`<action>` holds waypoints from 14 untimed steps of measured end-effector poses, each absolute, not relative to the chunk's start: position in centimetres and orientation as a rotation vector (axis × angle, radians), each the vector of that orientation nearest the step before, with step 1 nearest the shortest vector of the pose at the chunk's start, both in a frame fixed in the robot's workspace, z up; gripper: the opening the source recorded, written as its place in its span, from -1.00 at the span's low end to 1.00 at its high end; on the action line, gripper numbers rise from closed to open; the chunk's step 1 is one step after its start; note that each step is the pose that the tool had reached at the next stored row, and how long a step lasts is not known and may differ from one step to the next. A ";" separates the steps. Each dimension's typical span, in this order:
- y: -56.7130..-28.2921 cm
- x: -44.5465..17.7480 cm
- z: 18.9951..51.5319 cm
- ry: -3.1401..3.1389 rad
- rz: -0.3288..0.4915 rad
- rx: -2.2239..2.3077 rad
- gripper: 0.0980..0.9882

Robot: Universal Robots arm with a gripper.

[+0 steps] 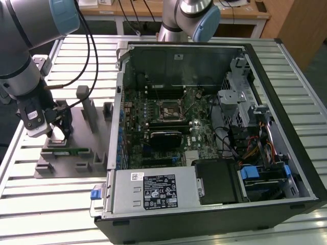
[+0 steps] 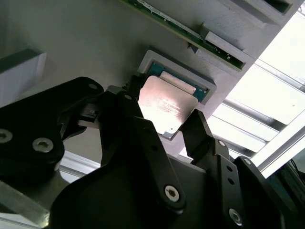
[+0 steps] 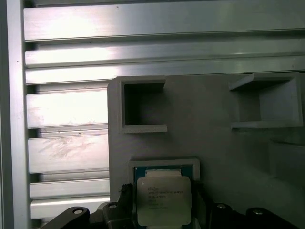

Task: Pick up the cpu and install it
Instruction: 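Pick up the cpu and move it towards the insertion slot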

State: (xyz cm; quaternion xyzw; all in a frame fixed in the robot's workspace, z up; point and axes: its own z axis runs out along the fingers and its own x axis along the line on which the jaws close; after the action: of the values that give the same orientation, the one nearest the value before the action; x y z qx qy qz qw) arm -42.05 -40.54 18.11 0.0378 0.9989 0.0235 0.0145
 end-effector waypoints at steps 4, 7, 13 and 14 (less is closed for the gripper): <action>-40.5 -42.1 18.2 3.110 0.073 0.118 0.17; -40.5 -42.0 18.2 3.109 0.073 0.118 0.17; -40.5 -42.0 18.2 3.110 0.073 0.118 0.00; -40.5 -42.0 18.2 3.110 0.073 0.118 0.00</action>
State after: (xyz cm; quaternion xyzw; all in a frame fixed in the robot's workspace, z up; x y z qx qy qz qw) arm -42.05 -40.54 18.24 0.0378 0.9989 0.0235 0.0145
